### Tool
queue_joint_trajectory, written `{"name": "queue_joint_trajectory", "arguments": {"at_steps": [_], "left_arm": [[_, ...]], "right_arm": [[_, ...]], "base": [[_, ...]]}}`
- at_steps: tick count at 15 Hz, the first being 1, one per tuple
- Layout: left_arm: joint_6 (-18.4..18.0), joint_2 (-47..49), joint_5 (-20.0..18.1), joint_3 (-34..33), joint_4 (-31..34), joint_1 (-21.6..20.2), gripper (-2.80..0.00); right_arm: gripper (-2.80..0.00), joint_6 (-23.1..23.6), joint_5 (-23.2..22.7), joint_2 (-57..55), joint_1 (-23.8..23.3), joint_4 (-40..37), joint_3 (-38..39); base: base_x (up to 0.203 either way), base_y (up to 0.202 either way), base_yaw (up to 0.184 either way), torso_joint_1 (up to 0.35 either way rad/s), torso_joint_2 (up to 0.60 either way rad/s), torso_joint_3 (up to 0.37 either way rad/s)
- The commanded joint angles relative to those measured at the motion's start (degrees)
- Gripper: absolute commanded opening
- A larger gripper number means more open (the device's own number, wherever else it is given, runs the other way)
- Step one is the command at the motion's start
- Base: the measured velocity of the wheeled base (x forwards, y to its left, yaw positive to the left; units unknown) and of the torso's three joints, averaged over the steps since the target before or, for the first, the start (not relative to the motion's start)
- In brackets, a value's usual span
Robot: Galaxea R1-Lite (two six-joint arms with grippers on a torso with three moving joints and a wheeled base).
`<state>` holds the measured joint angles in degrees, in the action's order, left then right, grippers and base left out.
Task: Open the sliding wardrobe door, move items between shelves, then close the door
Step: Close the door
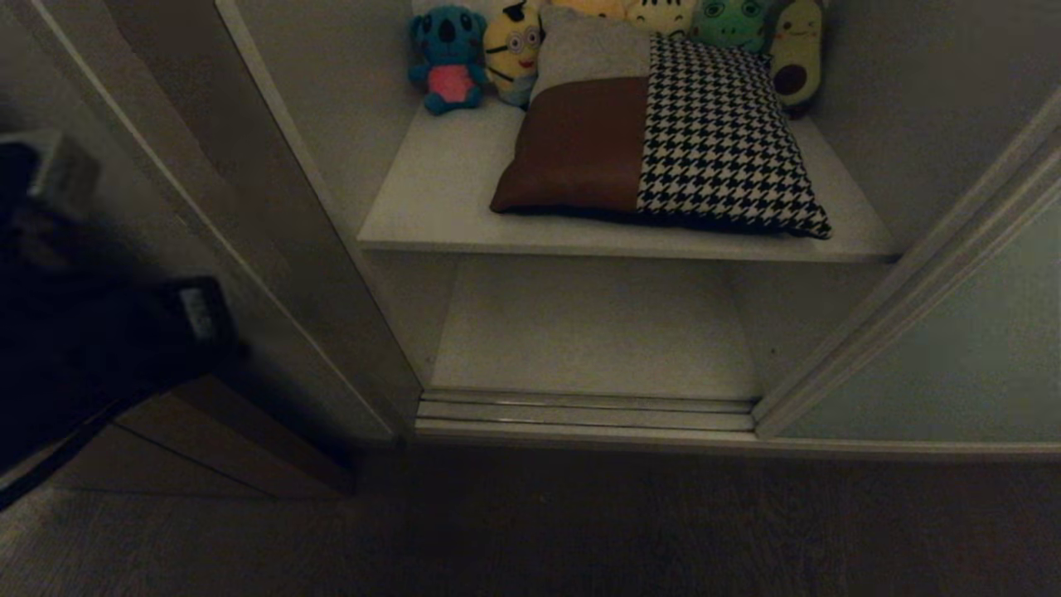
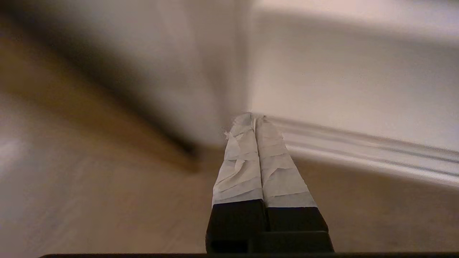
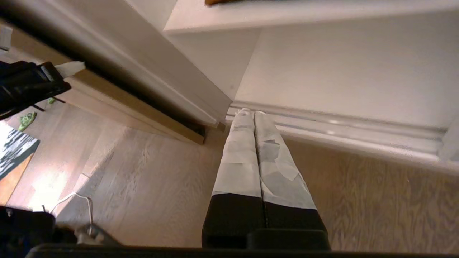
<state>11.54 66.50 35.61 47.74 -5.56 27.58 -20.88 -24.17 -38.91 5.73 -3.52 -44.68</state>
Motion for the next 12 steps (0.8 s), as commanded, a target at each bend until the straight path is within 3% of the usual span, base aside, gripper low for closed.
{"name": "queue_joint_trajectory", "arguments": {"at_steps": [1, 7, 10, 12], "left_arm": [[0.0, -8.0, 0.3, -8.7, -0.2, -6.6, -2.8], [-0.9, -24.9, 0.4, -24.2, -1.3, -15.3, -2.8], [-3.6, -36.3, 0.3, -29.4, -1.0, -23.4, -2.8], [-6.1, -43.8, -2.3, -31.3, -0.7, -26.8, -2.8]], "right_arm": [[-2.8, -0.4, 0.0, 11.0, 0.0, -0.7, 5.6], [-2.8, -2.5, -0.1, 23.2, -2.7, -0.6, 16.1], [-2.8, -4.0, -0.3, 24.8, -3.5, -0.3, 15.5], [-2.8, -4.5, -0.6, 25.1, -3.6, 0.0, 14.0]], "base": [[0.0, 0.0, 0.0, 0.0, 0.0, 0.0], [0.0, 0.0, 0.0, 0.0, 0.0, 0.0], [0.0, 0.0, 0.0, 0.0, 0.0, 0.0], [0.0, 0.0, 0.0, 0.0, 0.0, 0.0]]}}
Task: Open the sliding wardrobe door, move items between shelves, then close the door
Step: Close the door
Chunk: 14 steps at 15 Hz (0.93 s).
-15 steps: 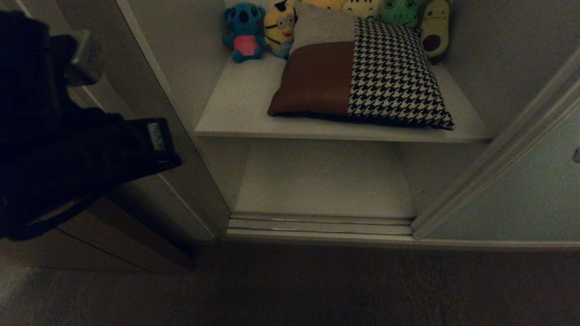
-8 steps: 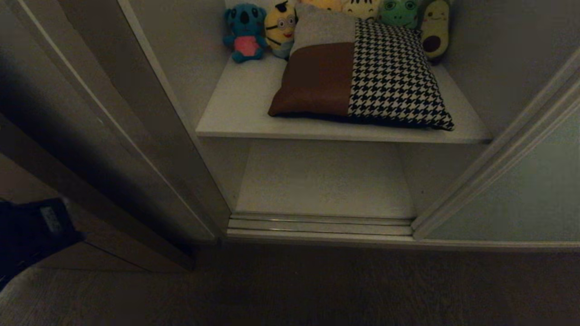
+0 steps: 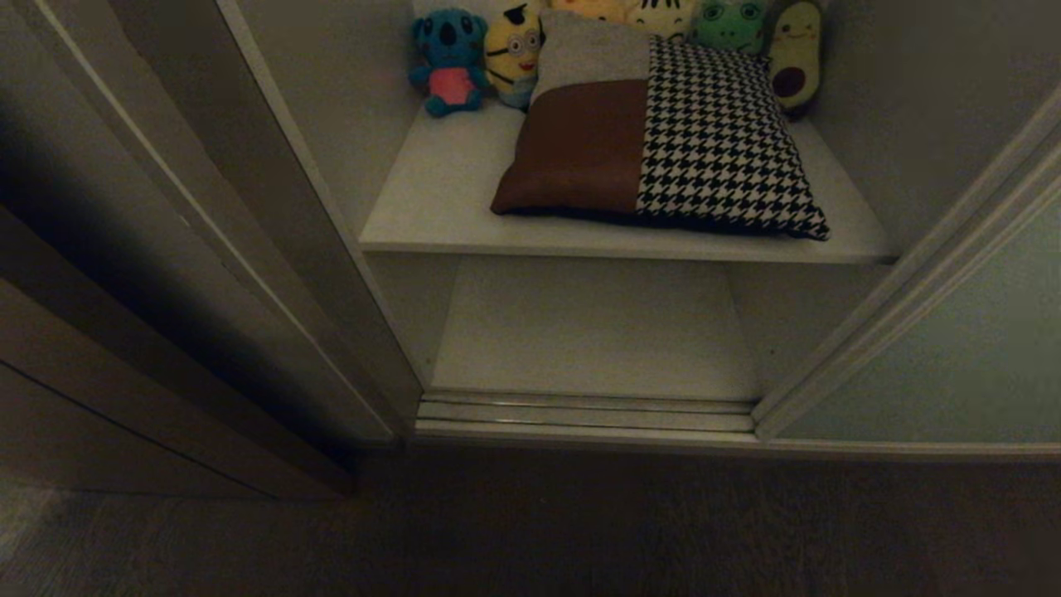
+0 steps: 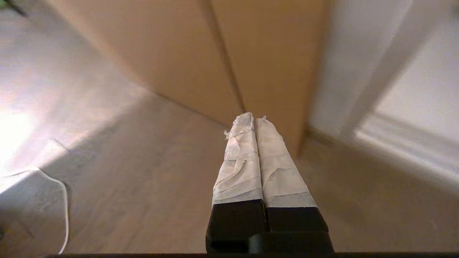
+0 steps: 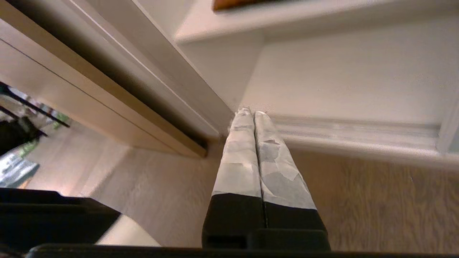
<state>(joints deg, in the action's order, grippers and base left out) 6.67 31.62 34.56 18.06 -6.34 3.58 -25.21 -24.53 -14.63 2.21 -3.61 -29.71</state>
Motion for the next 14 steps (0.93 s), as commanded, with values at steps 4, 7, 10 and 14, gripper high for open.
{"name": "queue_joint_trajectory", "arguments": {"at_steps": [4, 7, 10, 14], "left_arm": [[-9.4, -20.6, -17.6, -5.1, 8.2, -4.1, -2.8], [-11.3, -29.4, -27.8, -10.5, 13.3, -3.9, -2.8], [-12.4, -31.4, -32.1, -14.3, 11.1, -3.9, -2.8], [-12.4, -31.3, -35.6, -18.0, 6.5, -3.9, -2.8]], "right_arm": [[-2.8, -0.4, -0.8, 1.7, -0.3, 0.1, -0.8], [-2.8, -0.2, -1.8, 3.9, -1.0, -0.3, 0.4], [-2.8, -0.1, -7.0, 8.3, -1.9, -0.6, 2.7], [-2.8, -0.1, -7.1, 11.6, -1.9, -0.8, 4.3]], "base": [[0.0, 0.0, 0.0, 0.0, 0.0, 0.0], [0.0, 0.0, 0.0, 0.0, 0.0, 0.0], [0.0, 0.0, 0.0, 0.0, 0.0, 0.0], [0.0, 0.0, 0.0, 0.0, 0.0, 0.0]]}}
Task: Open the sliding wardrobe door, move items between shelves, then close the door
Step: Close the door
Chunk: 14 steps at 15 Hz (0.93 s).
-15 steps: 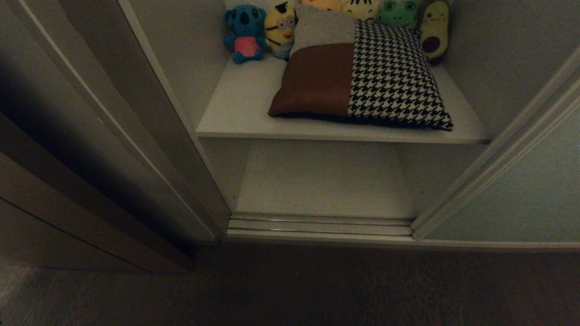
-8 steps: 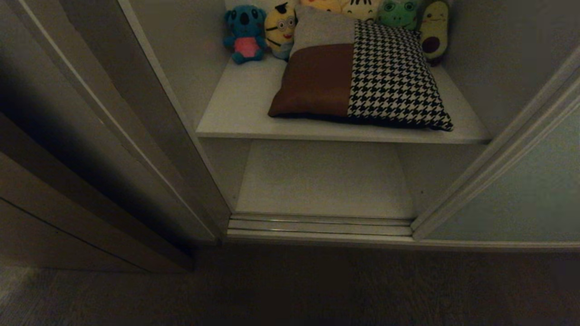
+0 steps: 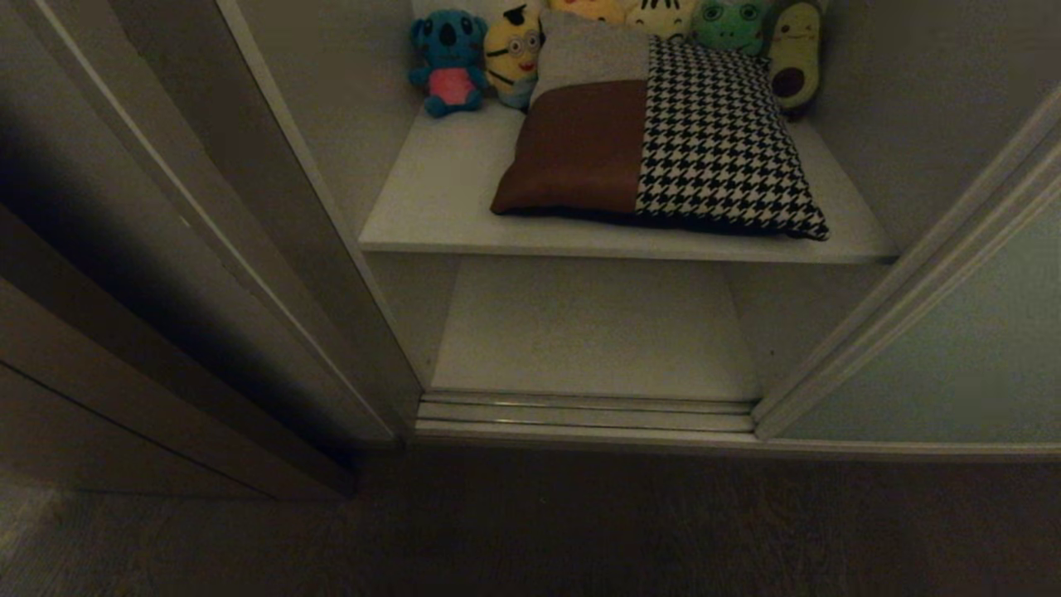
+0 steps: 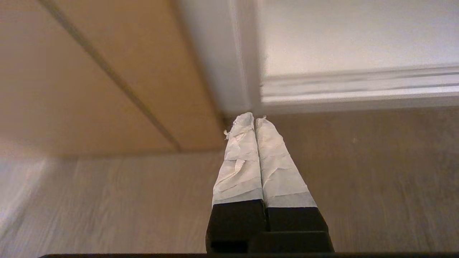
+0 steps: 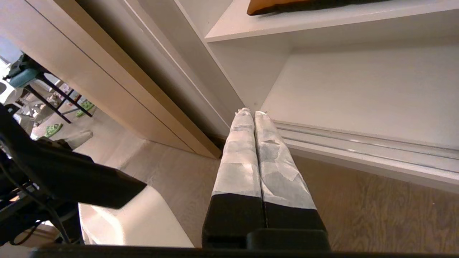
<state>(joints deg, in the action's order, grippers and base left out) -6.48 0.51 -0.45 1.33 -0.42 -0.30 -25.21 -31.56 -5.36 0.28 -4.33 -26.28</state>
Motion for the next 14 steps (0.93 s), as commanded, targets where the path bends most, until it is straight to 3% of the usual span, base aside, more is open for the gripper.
{"name": "queue_joint_trajectory", "arguments": {"at_steps": [1, 5, 7, 11, 14], "left_arm": [[2.8, -0.2, -0.6, -1.0, 1.1, 0.0, -2.8], [3.8, -0.2, -0.5, -1.1, 1.0, 0.0, -2.8], [3.8, -0.2, -0.5, -1.1, 1.0, 0.0, -2.8], [3.8, -0.2, -0.5, -1.1, 1.0, 0.0, -2.8], [3.8, -0.2, -0.5, -1.1, 0.9, 0.0, -2.8]], "right_arm": [[-2.8, 0.2, 0.2, 3.7, 0.0, 0.1, 2.1], [-2.8, 0.4, 1.3, 4.6, 0.0, 0.2, 3.2], [-2.8, 3.3, 2.0, 5.3, 0.0, 0.2, 6.5], [-2.8, 11.6, 14.3, 5.6, 0.0, 0.9, 10.6], [-2.8, 15.7, 18.3, 5.5, 0.0, 1.2, 14.8]], "base": [[0.0, 0.0, 0.0, 0.0, 0.0, 0.0], [0.0, 0.0, 0.0, 0.0, 0.0, 0.0], [0.0, 0.0, 0.0, 0.0, 0.0, 0.0], [0.0, 0.0, 0.0, 0.0, 0.0, 0.0], [0.0, 0.0, 0.0, 0.0, 0.0, 0.0]]}}
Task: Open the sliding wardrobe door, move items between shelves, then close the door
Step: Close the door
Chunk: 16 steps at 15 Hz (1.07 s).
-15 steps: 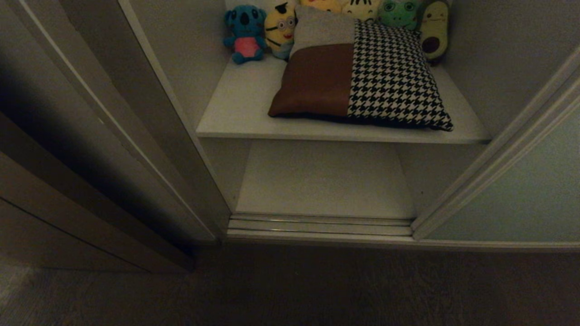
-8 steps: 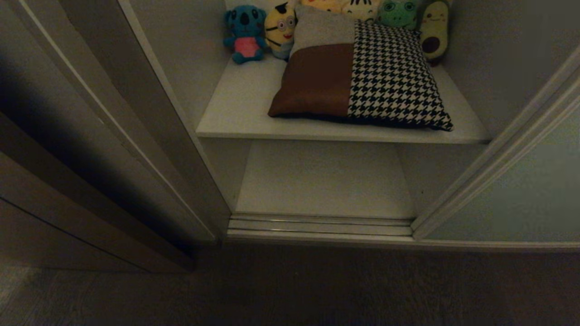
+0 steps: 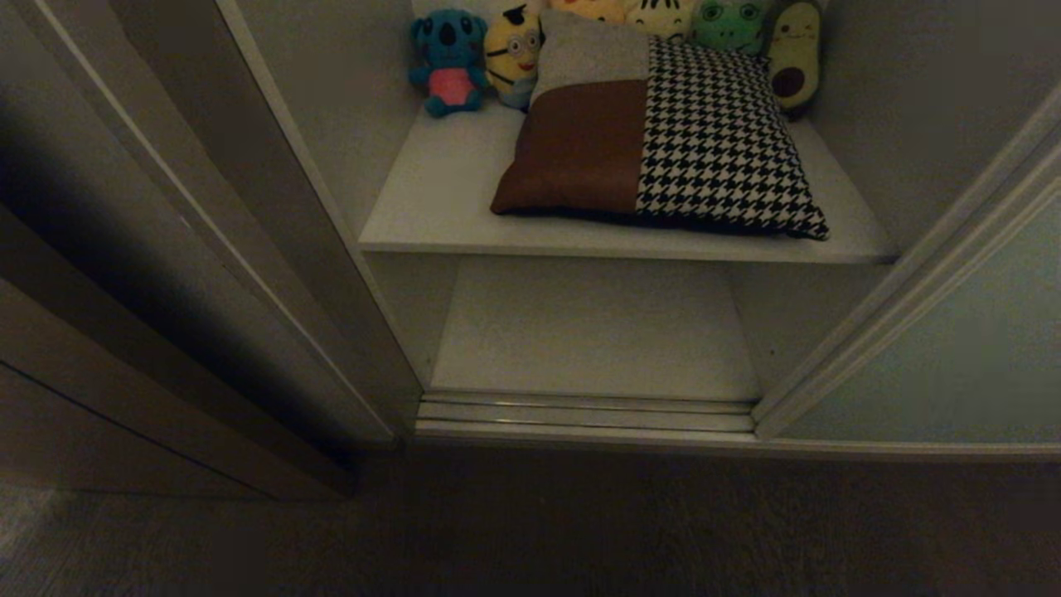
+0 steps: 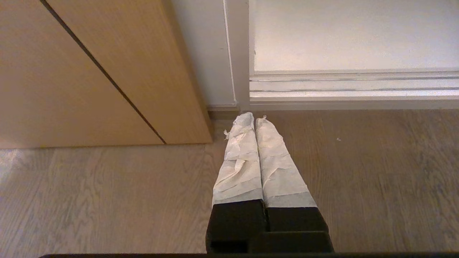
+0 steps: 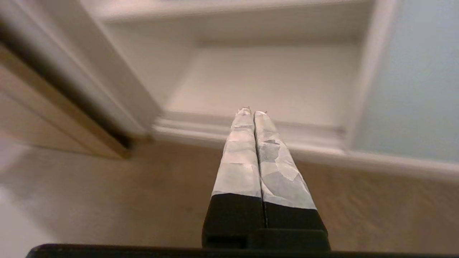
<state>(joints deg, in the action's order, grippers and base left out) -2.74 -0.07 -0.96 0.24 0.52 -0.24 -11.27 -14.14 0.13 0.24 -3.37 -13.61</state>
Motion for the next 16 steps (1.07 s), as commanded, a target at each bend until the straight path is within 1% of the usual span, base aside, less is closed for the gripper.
{"name": "queue_joint_trajectory", "arguments": {"at_steps": [1, 2, 4, 5, 7, 9, 10, 11, 12, 14, 16], "left_arm": [[0.0, 0.3, 0.0, 0.0, 0.0, 0.0, -2.8], [0.0, 0.3, 0.0, 0.0, 0.0, 0.0, -2.8], [0.0, 0.3, 0.0, 0.0, 0.0, 0.0, -2.8], [0.0, 0.3, 0.0, 0.0, 0.0, 0.0, -2.8], [0.0, 0.4, 0.0, 0.0, 0.0, 0.0, -2.8], [0.0, 0.3, 0.0, 0.0, 0.0, 0.0, -2.8], [0.0, 0.3, 0.0, 0.0, 0.0, 0.0, -2.8], [0.0, 0.3, 0.0, 0.0, 0.0, 0.0, -2.8], [0.0, 0.3, 0.0, 0.0, 0.0, 0.0, -2.8], [0.0, 0.3, 0.0, 0.0, 0.0, 0.0, -2.8], [0.0, 0.3, 0.0, 0.0, 0.0, 0.0, -2.8]], "right_arm": [[-2.8, 3.5, 4.0, 0.0, 0.0, 1.8, 4.5], [-2.8, 4.0, 6.3, 0.0, 0.0, 5.0, 6.6], [-2.8, 4.4, 9.1, 0.0, 0.0, 12.6, 12.3], [-2.8, 4.6, 10.2, 0.1, 0.0, 13.7, 13.9], [-2.8, 4.5, 12.1, 0.1, -0.1, 9.9, 13.7], [-2.8, 6.6, 14.7, 0.0, 0.0, 5.0, 13.6], [-2.8, 5.7, 14.6, -0.1, 0.0, 5.0, 13.6], [-2.8, 3.6, 14.6, 0.0, 0.0, 5.0, 13.6], [-2.8, 4.5, 14.6, 0.0, 0.0, 5.4, 13.7], [-2.8, 10.2, 14.6, 0.0, 0.0, 4.6, 13.6], [-2.8, 10.9, 14.6, 0.0, 0.0, 3.3, 13.6]], "base": [[0.0, 0.0, 0.0, 0.0, 0.0, 0.0], [0.0, 0.0, 0.0, 0.0, 0.0, 0.0], [0.0, 0.0, 0.0, 0.0, 0.0, 0.0], [0.0, 0.0, 0.0, 0.0, 0.0, 0.0], [0.0, 0.0, 0.0, 0.0, 0.0, 0.0], [0.0, 0.0, 0.0, 0.0, 0.0, 0.0], [0.0, 0.0, 0.0, 0.0, 0.0, 0.0], [0.0, 0.0, 0.0, 0.0, 0.0, 0.0], [0.0, 0.0, 0.0, 0.0, 0.0, 0.0], [0.0, 0.0, 0.0, 0.0, 0.0, 0.0], [0.0, 0.0, 0.0, 0.0, 0.0, 0.0]]}}
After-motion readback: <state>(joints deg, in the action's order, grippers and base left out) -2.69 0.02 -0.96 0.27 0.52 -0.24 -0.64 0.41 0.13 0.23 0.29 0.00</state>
